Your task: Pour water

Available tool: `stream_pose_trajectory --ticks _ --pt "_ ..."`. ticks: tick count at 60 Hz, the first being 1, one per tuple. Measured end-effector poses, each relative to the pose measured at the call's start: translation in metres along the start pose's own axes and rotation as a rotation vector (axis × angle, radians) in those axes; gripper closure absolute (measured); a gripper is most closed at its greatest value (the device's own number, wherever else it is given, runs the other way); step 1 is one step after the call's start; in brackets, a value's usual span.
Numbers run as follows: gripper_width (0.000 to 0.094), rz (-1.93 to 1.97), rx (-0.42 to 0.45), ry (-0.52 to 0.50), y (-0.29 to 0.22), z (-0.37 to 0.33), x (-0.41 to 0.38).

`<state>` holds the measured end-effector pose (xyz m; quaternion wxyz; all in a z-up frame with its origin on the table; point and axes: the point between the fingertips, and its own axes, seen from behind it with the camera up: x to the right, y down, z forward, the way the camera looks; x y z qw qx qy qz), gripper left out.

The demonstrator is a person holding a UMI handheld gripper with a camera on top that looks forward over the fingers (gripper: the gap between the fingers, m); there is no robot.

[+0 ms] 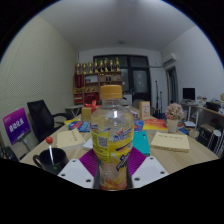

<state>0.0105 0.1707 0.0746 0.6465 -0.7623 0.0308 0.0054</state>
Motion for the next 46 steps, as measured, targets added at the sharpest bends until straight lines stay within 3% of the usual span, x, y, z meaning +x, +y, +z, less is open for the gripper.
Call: stream_pose_trajectory --ticks 5,8,14,21,36,46 --pt "0.0434 -0.008 -0.044 0.003 0.002 0.005 0.001" --pt "0.0359 0.005 -0.116 0.008 0.008 -0.006 -0.002" --pt "0.0092 0.075 -0.214 0.012 0.018 -0.031 -0.002" --pt "0.0103 0.099 -0.255 0.062 0.009 -0.089 0.016" --pt "0.0104 0.031 -0.272 0.170 -0.039 -0.263 -0.042" --pt "0.0112 0.032 -0.307 0.172 -0.059 -0.354 -0.077"
